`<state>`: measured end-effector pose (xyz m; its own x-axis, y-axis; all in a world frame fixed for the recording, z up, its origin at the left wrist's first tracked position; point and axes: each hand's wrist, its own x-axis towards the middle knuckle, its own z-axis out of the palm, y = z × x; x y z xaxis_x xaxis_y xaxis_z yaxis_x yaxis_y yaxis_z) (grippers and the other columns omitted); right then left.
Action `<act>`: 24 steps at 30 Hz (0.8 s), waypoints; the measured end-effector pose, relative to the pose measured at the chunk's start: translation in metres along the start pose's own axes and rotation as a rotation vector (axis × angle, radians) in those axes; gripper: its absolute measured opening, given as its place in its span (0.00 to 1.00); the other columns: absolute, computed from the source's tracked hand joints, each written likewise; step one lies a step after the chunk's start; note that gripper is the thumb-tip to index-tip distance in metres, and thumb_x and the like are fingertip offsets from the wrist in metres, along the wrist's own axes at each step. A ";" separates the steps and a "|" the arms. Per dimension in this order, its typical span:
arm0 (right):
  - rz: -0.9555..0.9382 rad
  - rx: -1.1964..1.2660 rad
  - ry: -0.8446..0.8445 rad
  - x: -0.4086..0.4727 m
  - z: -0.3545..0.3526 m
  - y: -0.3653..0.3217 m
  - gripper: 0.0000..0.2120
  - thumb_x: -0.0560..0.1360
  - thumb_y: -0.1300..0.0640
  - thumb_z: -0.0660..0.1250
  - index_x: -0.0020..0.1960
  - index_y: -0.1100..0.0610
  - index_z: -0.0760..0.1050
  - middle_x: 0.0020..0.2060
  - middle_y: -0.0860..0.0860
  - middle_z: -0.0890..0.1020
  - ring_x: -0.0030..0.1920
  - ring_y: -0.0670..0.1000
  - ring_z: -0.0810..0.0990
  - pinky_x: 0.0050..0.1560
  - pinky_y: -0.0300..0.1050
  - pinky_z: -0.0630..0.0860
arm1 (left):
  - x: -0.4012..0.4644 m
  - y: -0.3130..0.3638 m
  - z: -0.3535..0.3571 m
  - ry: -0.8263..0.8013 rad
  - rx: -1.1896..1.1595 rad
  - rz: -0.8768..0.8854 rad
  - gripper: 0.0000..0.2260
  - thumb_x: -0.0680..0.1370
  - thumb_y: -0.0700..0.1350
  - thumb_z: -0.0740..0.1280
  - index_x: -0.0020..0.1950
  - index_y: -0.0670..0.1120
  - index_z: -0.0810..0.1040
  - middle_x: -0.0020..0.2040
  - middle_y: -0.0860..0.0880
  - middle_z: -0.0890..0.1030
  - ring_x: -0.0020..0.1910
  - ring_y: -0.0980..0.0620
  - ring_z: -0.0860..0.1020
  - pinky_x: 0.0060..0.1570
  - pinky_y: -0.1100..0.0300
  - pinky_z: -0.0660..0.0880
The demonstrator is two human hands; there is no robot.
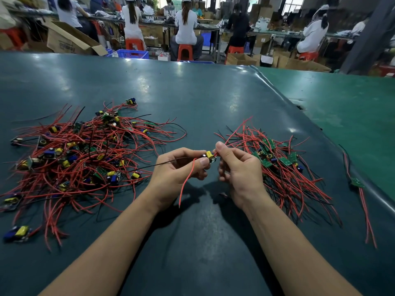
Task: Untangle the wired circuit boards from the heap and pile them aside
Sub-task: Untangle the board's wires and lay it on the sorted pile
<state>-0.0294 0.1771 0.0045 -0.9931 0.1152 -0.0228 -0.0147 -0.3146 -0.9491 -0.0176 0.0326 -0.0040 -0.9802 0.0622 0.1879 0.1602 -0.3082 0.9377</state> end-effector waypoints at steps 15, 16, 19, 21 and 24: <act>-0.300 -0.308 0.162 0.007 -0.006 0.004 0.17 0.76 0.54 0.72 0.32 0.63 0.77 0.24 0.54 0.71 0.27 0.53 0.67 0.27 0.48 0.65 | 0.000 0.001 0.000 0.005 0.072 0.004 0.07 0.71 0.34 0.72 0.48 0.37 0.83 0.40 0.37 0.82 0.32 0.49 0.76 0.37 0.60 0.76; -0.302 -0.298 0.191 0.009 -0.007 0.003 0.17 0.76 0.54 0.72 0.32 0.62 0.77 0.24 0.53 0.70 0.27 0.52 0.66 0.28 0.49 0.64 | 0.000 0.001 0.000 0.000 0.073 0.004 0.08 0.70 0.35 0.73 0.48 0.37 0.83 0.40 0.38 0.82 0.32 0.49 0.76 0.37 0.60 0.76; -0.283 -0.181 0.232 0.011 -0.008 0.001 0.12 0.75 0.57 0.73 0.33 0.53 0.82 0.24 0.46 0.73 0.26 0.47 0.67 0.27 0.41 0.66 | 0.000 0.002 0.000 -0.022 0.073 -0.001 0.09 0.68 0.39 0.73 0.47 0.38 0.83 0.40 0.37 0.82 0.32 0.48 0.76 0.37 0.60 0.75; -0.268 -0.086 0.214 0.011 -0.006 0.001 0.11 0.75 0.60 0.73 0.35 0.51 0.85 0.29 0.43 0.80 0.27 0.42 0.71 0.28 0.35 0.68 | 0.000 0.003 -0.001 -0.031 0.060 -0.004 0.09 0.68 0.39 0.74 0.47 0.39 0.84 0.40 0.36 0.82 0.32 0.48 0.76 0.37 0.60 0.75; -0.210 -0.002 0.203 0.012 -0.005 -0.001 0.07 0.74 0.63 0.73 0.42 0.52 0.85 0.34 0.43 0.83 0.27 0.41 0.73 0.25 0.34 0.68 | 0.000 0.003 -0.002 -0.056 0.038 -0.008 0.07 0.68 0.39 0.74 0.45 0.41 0.85 0.40 0.36 0.82 0.31 0.48 0.75 0.36 0.60 0.75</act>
<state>-0.0409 0.1836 0.0032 -0.9246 0.3640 0.1125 -0.2176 -0.2620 -0.9402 -0.0170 0.0293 -0.0019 -0.9736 0.1179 0.1955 0.1578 -0.2716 0.9494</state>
